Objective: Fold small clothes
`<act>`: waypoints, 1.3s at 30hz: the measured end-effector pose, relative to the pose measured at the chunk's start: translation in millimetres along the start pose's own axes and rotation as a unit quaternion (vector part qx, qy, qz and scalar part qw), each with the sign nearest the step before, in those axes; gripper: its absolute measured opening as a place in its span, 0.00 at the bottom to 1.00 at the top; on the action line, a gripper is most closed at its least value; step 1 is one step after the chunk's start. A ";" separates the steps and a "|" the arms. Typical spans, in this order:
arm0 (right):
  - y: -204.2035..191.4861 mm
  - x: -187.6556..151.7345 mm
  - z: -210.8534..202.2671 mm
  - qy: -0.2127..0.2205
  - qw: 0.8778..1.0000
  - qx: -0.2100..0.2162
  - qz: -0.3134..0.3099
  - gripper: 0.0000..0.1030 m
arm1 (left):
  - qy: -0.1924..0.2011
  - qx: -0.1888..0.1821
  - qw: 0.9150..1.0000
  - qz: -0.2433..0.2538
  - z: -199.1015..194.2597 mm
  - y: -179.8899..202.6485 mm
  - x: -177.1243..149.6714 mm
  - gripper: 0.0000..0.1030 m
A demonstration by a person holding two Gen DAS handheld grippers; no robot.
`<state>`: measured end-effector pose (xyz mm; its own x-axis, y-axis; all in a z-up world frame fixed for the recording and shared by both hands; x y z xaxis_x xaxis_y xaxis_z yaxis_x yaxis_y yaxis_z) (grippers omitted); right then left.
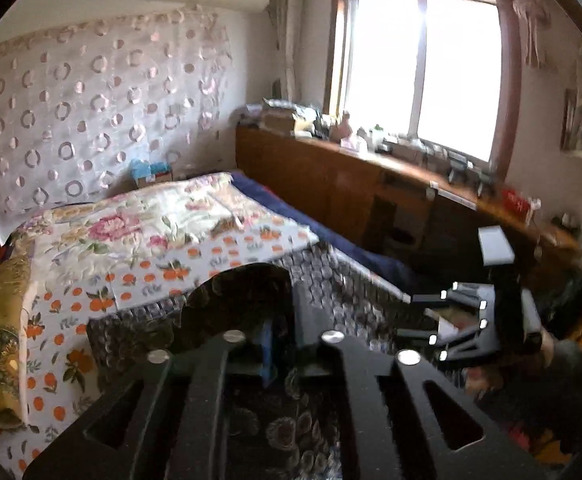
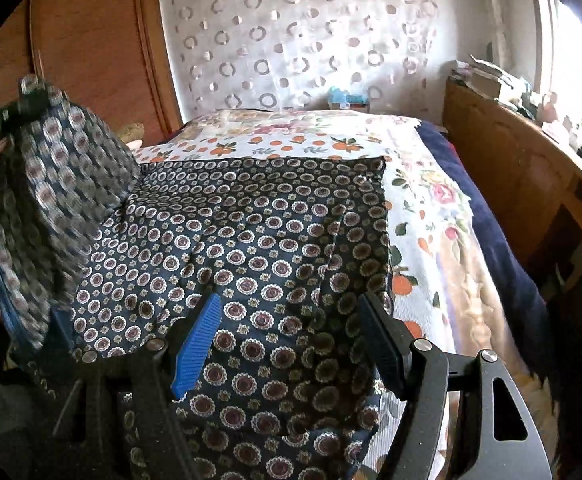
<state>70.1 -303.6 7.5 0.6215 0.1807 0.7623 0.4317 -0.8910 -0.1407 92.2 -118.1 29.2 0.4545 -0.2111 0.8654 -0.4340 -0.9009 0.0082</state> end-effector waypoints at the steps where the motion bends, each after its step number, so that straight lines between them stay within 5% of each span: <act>1: 0.0 -0.3 0.7 -0.004 1.000 0.001 0.001 0.70 | -0.004 -0.007 1.000 -0.003 0.2 -0.6 -4.7 0.22; 4: -3.5 0.6 -1.2 -0.001 1.000 0.004 -0.003 0.70 | -0.008 -0.005 1.000 -0.014 0.8 -2.3 -10.1 0.43; 11: -18.0 9.3 -0.3 0.013 1.000 0.019 -0.012 0.70 | -0.017 0.013 0.999 -0.023 -4.2 -15.5 -31.3 0.69; 24: -40.9 38.8 43.1 0.000 0.997 0.060 -0.049 0.70 | -0.032 0.066 0.996 -0.055 -13.5 -66.3 -68.6 0.73; 33: -43.2 42.2 98.8 -0.077 0.989 0.105 -0.069 0.70 | -0.042 0.069 0.995 -0.064 -11.7 -75.8 -80.6 0.73; 39: -37.5 39.5 119.7 -0.098 0.988 0.095 -0.077 0.70 | -0.046 0.065 0.995 -0.063 -7.8 -73.3 -83.6 0.73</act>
<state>156.7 -213.2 -32.8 0.6456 0.4014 0.6497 0.6338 -0.7563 -0.1626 79.9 -31.5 -39.8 0.5714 -0.1217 0.8116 -0.2667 -0.9628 0.0435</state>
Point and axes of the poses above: each gripper's, at about its wrist camera, not at the fingertips, and z roughly the way its jaws point, y to its right, x to its top, the point moved 4 cm from there along z, roughly the way its jaws point, and after that the axes turned 10 degrees about x, right-handed, at the moved point
